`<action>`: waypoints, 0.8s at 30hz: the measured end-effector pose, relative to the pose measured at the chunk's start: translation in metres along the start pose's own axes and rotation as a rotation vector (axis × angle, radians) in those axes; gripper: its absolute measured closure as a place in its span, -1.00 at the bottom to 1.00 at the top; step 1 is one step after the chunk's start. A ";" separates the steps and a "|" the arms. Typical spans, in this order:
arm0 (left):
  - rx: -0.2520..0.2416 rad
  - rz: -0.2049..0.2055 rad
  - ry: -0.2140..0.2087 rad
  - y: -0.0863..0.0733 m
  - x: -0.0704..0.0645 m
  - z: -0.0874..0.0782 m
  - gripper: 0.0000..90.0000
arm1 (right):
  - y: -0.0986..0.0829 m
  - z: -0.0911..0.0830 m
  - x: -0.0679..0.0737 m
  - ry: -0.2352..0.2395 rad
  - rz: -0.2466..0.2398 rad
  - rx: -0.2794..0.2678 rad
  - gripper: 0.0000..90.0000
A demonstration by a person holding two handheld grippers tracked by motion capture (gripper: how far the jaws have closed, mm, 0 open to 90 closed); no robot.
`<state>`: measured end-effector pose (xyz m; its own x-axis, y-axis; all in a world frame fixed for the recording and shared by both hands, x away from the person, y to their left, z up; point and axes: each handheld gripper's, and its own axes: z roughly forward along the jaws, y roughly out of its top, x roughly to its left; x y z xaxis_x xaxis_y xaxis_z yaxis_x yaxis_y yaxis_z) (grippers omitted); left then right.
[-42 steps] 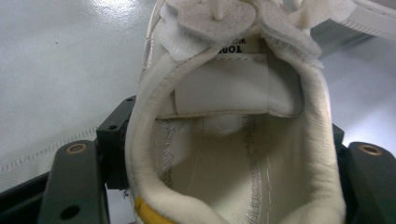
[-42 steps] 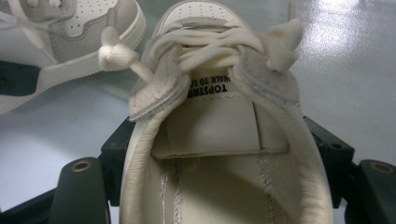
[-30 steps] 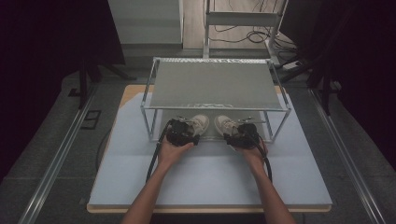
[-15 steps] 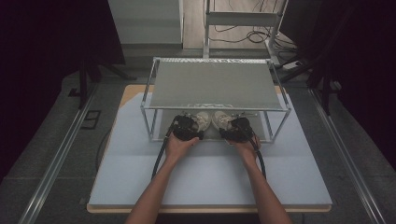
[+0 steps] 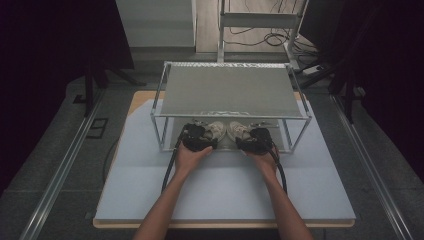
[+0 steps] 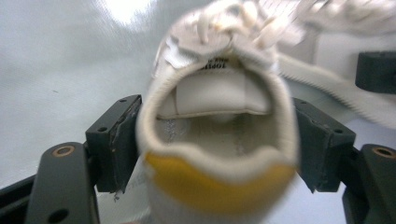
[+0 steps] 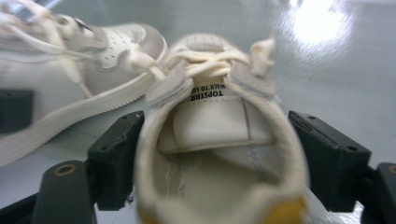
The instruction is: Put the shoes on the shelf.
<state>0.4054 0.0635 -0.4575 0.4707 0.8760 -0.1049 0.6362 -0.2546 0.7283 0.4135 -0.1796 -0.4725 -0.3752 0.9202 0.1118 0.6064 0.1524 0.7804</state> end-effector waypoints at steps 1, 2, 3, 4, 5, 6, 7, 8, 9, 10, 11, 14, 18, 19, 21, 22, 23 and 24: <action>-0.017 0.054 -0.026 0.000 0.004 -0.006 -0.45 | -0.001 -0.006 -0.001 0.011 -0.015 -0.015 -0.54; -0.052 -0.011 -0.011 -0.005 0.000 -0.020 -0.45 | -0.005 -0.018 -0.002 0.029 -0.033 -0.045 -0.54; -0.052 -0.011 -0.011 -0.005 0.000 -0.020 -0.44 | -0.007 -0.026 -0.003 0.031 -0.032 -0.063 -0.53; -0.067 0.000 -0.021 -0.007 0.002 -0.026 -0.44 | -0.007 -0.026 -0.003 0.031 -0.032 -0.063 -0.53; -0.086 -0.049 -0.022 -0.013 -0.001 -0.037 -0.42 | -0.011 -0.039 -0.006 0.052 -0.028 -0.081 -0.50; -0.086 -0.049 -0.022 -0.013 -0.001 -0.037 -0.39 | -0.011 -0.039 -0.006 0.052 -0.028 -0.081 -0.50; -0.095 -0.042 -0.030 -0.016 0.001 -0.042 -0.39 | -0.014 -0.046 -0.007 0.058 -0.026 -0.093 -0.47; -0.101 -0.050 -0.029 -0.019 0.002 -0.046 -0.34 | -0.016 -0.053 -0.010 0.060 -0.030 -0.102 -0.43; -0.110 -0.049 -0.027 -0.022 0.002 -0.050 -0.22 | -0.019 -0.063 -0.014 0.062 -0.029 -0.123 -0.34; -0.123 -0.051 -0.012 -0.026 0.004 -0.055 -0.22 | -0.019 -0.063 -0.014 0.062 -0.029 -0.123 -0.34; -0.128 -0.052 -0.004 -0.028 0.005 -0.058 -0.11 | -0.021 -0.070 -0.018 0.068 -0.018 -0.131 -0.28; -0.130 -0.040 0.018 -0.036 0.011 -0.065 0.20 | -0.026 -0.080 -0.027 0.081 -0.005 -0.140 -0.10; -0.085 -0.047 0.021 -0.045 0.020 -0.065 0.52 | -0.032 -0.088 -0.040 0.072 0.000 -0.144 0.35; -0.070 -0.049 0.018 -0.048 0.023 -0.063 0.52 | -0.034 -0.088 -0.043 0.075 -0.006 -0.139 0.45; -0.045 -0.060 0.006 -0.051 0.027 -0.059 0.67 | -0.036 -0.088 -0.047 0.064 -0.017 -0.123 0.63; -0.036 -0.063 0.003 -0.053 0.028 -0.057 0.67 | -0.038 -0.087 -0.048 0.060 -0.021 -0.115 0.70; -0.019 -0.061 -0.006 -0.055 0.029 -0.053 0.75 | -0.040 -0.084 -0.050 0.060 -0.019 -0.095 0.81; -0.019 -0.061 -0.006 -0.055 0.029 -0.053 0.77 | -0.040 -0.084 -0.050 0.060 -0.019 -0.095 0.81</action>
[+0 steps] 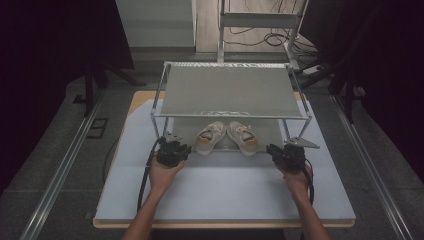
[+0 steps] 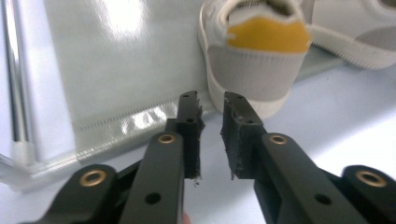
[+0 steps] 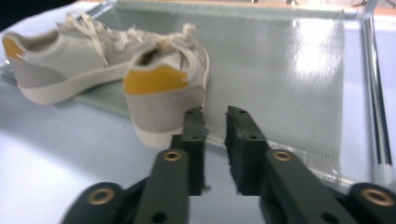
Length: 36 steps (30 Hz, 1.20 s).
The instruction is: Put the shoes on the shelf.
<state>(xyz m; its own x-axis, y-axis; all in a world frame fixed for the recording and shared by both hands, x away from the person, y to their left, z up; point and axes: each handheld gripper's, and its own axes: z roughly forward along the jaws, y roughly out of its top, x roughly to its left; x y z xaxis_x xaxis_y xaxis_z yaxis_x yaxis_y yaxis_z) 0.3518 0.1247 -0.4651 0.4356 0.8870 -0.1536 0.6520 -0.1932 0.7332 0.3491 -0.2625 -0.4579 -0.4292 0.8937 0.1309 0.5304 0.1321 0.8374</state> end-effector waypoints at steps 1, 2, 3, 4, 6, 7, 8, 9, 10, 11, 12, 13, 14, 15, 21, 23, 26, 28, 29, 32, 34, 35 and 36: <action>0.004 -0.005 -0.002 -0.001 0.000 0.003 0.77 | -0.001 0.002 -0.001 -0.001 -0.003 0.009 0.86; 0.014 -0.001 -0.004 -0.001 0.000 0.004 0.79 | -0.003 0.003 -0.001 0.000 -0.005 0.015 0.89; 0.025 0.003 -0.006 -0.003 0.000 0.009 0.82 | -0.005 0.007 -0.001 0.004 -0.012 0.030 0.94; 0.025 0.003 -0.006 -0.003 0.000 0.009 0.83 | -0.005 0.007 -0.001 0.004 -0.012 0.030 0.94; 0.031 0.003 -0.007 -0.003 0.000 0.011 0.84 | -0.007 0.011 0.000 0.004 -0.021 0.044 0.97; 0.031 0.002 -0.013 -0.004 0.000 0.013 0.85 | -0.008 0.012 0.000 0.003 -0.023 0.050 0.98; 0.033 0.001 -0.016 -0.004 0.000 0.014 0.87 | -0.009 0.014 0.001 0.006 -0.022 0.055 0.98; 0.038 -0.002 -0.023 -0.004 -0.001 0.016 0.92 | -0.010 0.018 0.002 0.009 -0.024 0.064 0.99; 0.038 -0.002 -0.023 -0.004 -0.001 0.016 0.95 | -0.010 0.018 0.002 0.009 -0.024 0.064 0.99; 0.039 -0.002 -0.026 -0.004 -0.001 0.017 0.95 | -0.010 0.020 0.002 0.012 -0.028 0.072 0.99; 0.042 -0.005 -0.026 -0.004 -0.001 0.018 0.98 | -0.011 0.022 0.003 0.014 -0.030 0.075 0.99; 0.045 -0.005 -0.030 -0.004 -0.001 0.019 0.99 | -0.011 0.023 0.005 0.016 -0.032 0.079 0.99; 0.050 0.000 -0.031 -0.003 -0.001 0.020 0.99 | -0.011 0.024 0.006 0.020 -0.033 0.083 0.99; 0.053 0.001 -0.030 -0.003 -0.002 0.021 0.99 | -0.010 0.027 0.009 0.023 -0.040 0.089 0.99; 0.057 0.004 -0.040 -0.001 -0.008 0.025 0.99 | -0.009 0.032 0.016 0.031 -0.058 0.097 0.99; 0.058 0.002 -0.045 0.000 -0.009 0.025 0.99 | -0.008 0.034 0.021 0.027 -0.075 0.100 0.99; 0.061 0.004 -0.054 0.001 -0.011 0.025 0.99 | -0.008 0.034 0.022 0.036 -0.069 0.099 0.99; 0.065 0.010 -0.065 0.001 -0.014 0.026 0.99 | -0.009 0.034 0.023 0.043 -0.068 0.097 0.99; 0.068 0.018 -0.076 0.002 -0.018 0.027 0.99 | -0.008 0.034 0.025 0.057 -0.066 0.097 0.99; 0.068 0.022 -0.083 0.003 -0.022 0.029 0.99 | -0.008 0.035 0.029 0.065 -0.077 0.095 0.99; 0.070 0.020 -0.103 0.004 -0.028 0.031 0.99 | -0.008 0.038 0.035 0.078 -0.083 0.092 0.99; 0.070 0.020 -0.103 0.004 -0.028 0.031 0.99 | -0.008 0.038 0.035 0.078 -0.083 0.092 0.99; 0.072 0.024 -0.106 0.004 -0.029 0.032 0.99 | -0.008 0.038 0.037 0.083 -0.089 0.092 0.99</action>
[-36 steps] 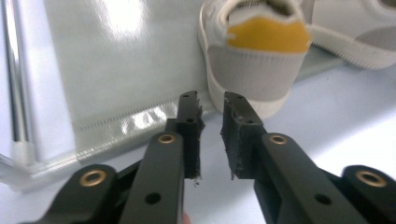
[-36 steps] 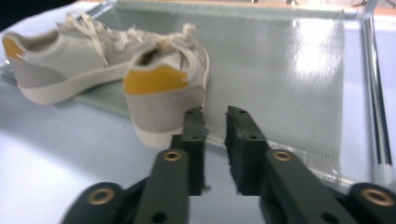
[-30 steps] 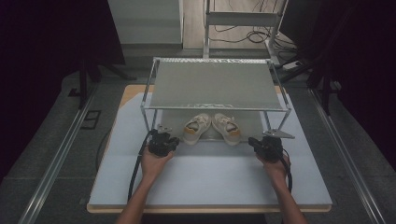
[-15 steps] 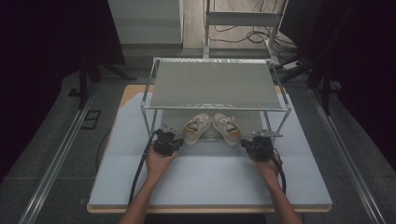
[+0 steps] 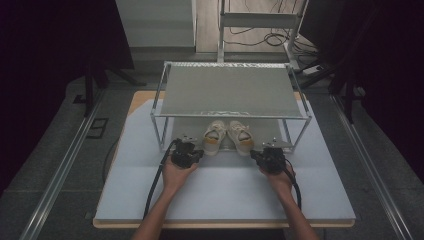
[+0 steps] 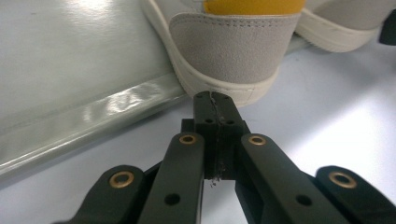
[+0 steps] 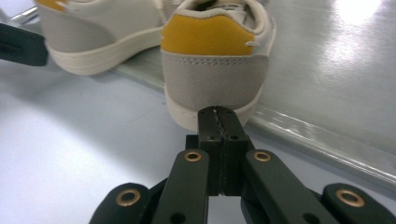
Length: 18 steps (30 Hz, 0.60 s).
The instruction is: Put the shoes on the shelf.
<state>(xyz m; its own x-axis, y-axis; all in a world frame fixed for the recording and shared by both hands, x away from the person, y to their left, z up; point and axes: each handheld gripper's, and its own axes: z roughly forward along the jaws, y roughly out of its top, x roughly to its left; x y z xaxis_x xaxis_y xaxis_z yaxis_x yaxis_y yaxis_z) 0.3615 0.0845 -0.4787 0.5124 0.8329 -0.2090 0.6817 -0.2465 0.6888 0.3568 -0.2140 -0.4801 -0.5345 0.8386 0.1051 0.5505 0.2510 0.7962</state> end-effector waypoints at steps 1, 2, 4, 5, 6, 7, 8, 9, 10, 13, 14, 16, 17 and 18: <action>0.001 0.002 -0.004 0.000 -0.001 0.001 0.98 | 0.000 0.001 0.002 0.007 -0.001 -0.001 0.99; 0.001 0.004 -0.008 0.001 -0.003 0.002 0.98 | 0.001 0.002 0.003 0.013 0.000 -0.001 0.99; 0.003 0.005 -0.018 0.002 -0.005 0.004 0.98 | 0.001 0.004 0.005 0.019 -0.004 -0.004 0.99; 0.004 0.007 -0.025 0.003 -0.007 0.005 0.97 | 0.002 0.006 0.008 0.028 -0.009 -0.003 0.99; 0.004 0.008 -0.026 0.003 -0.008 0.006 0.97 | 0.002 0.006 0.008 0.028 -0.009 -0.003 0.99; 0.004 0.010 -0.029 0.004 -0.010 0.008 0.97 | 0.003 0.007 0.010 0.030 -0.010 -0.003 0.99; 0.004 0.011 -0.032 0.004 -0.011 0.009 0.97 | 0.004 0.010 0.013 0.037 -0.016 -0.004 0.99; 0.006 0.011 -0.036 0.005 -0.012 0.010 0.97 | 0.004 0.010 0.013 0.037 -0.016 -0.004 0.99; 0.007 0.013 -0.039 0.006 -0.014 0.011 0.96 | 0.004 0.011 0.015 0.041 -0.016 -0.004 0.99; 0.015 0.018 -0.051 0.009 -0.018 0.014 0.96 | 0.006 0.016 0.021 0.062 -0.028 -0.001 0.99; 0.017 0.020 -0.051 0.009 -0.018 0.014 0.96 | 0.006 0.016 0.021 0.062 -0.028 -0.001 0.99; 0.021 0.020 -0.057 0.010 -0.020 0.015 0.95 | 0.008 0.018 0.024 0.066 -0.040 0.000 0.99; 0.021 0.020 -0.060 0.011 -0.020 0.016 0.95 | 0.009 0.021 0.027 0.073 -0.043 0.003 0.99; 0.021 0.019 -0.060 0.011 -0.020 0.016 0.95 | 0.009 0.021 0.027 0.073 -0.043 0.003 0.99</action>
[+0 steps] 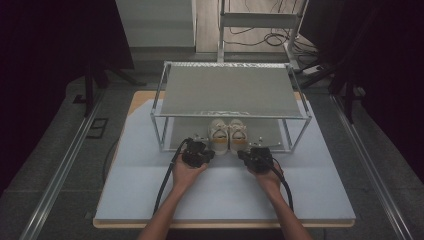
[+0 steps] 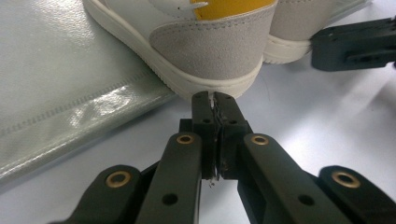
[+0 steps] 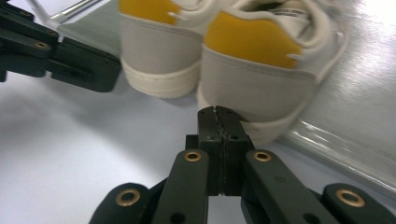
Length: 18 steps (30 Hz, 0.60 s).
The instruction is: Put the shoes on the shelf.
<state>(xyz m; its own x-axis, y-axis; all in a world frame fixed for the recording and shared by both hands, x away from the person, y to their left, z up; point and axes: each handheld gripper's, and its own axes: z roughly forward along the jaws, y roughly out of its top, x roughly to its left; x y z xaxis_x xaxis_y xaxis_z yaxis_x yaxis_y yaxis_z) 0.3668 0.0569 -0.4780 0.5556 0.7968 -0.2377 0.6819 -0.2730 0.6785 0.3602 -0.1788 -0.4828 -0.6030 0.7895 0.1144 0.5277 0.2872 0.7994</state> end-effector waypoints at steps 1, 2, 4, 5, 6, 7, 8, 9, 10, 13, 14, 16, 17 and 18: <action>-0.001 -0.001 0.000 0.000 0.000 0.000 0.95 | 0.001 0.002 0.002 0.002 -0.004 -0.002 0.99; -0.001 -0.002 -0.001 0.000 0.000 0.000 0.95 | 0.001 0.002 0.002 0.002 -0.004 -0.002 0.99; -0.001 -0.005 -0.004 0.001 -0.001 0.001 0.95 | 0.001 0.002 0.001 0.005 -0.003 -0.003 0.99; -0.001 0.000 -0.004 0.001 0.000 0.001 0.95 | 0.001 0.002 0.001 0.010 0.001 -0.003 0.99; -0.001 0.000 -0.004 0.001 -0.001 0.001 0.95 | 0.001 0.002 0.001 0.011 0.002 -0.003 0.99; 0.001 0.000 -0.002 0.002 -0.001 0.002 0.94 | 0.000 0.002 0.001 0.007 0.000 -0.001 0.98; 0.001 0.000 -0.002 0.002 -0.001 0.002 0.94 | 0.000 0.002 0.001 0.007 0.000 -0.001 0.98; 0.001 0.000 -0.002 0.002 -0.001 0.001 0.94 | 0.000 0.001 0.002 0.007 -0.001 0.000 0.98; 0.000 0.001 0.000 0.002 -0.001 0.001 0.94 | 0.000 0.000 0.002 0.009 -0.004 -0.003 0.97; -0.005 -0.004 0.008 0.002 0.001 0.000 0.92 | -0.001 -0.009 -0.001 -0.010 -0.015 -0.017 0.96; -0.004 -0.006 0.011 0.003 0.002 0.000 0.92 | -0.001 -0.009 -0.001 -0.010 -0.015 -0.017 0.96; 0.001 -0.003 0.005 0.004 0.002 0.001 0.92 | -0.002 -0.010 -0.006 -0.022 -0.004 -0.015 0.96; 0.004 0.001 0.007 0.004 0.001 0.001 0.92 | -0.003 -0.011 -0.009 -0.023 0.002 -0.015 0.96; 0.007 0.008 0.009 0.005 0.000 0.001 0.92 | -0.003 -0.011 -0.012 -0.025 0.015 -0.017 0.96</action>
<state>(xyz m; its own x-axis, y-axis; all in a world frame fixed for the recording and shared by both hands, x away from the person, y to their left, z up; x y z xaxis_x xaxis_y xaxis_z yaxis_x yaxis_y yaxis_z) 0.3711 0.0551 -0.4758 0.5568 0.7992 -0.2263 0.6810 -0.2833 0.6753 0.3591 -0.1948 -0.4806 -0.5799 0.8071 0.1114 0.5257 0.2663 0.8079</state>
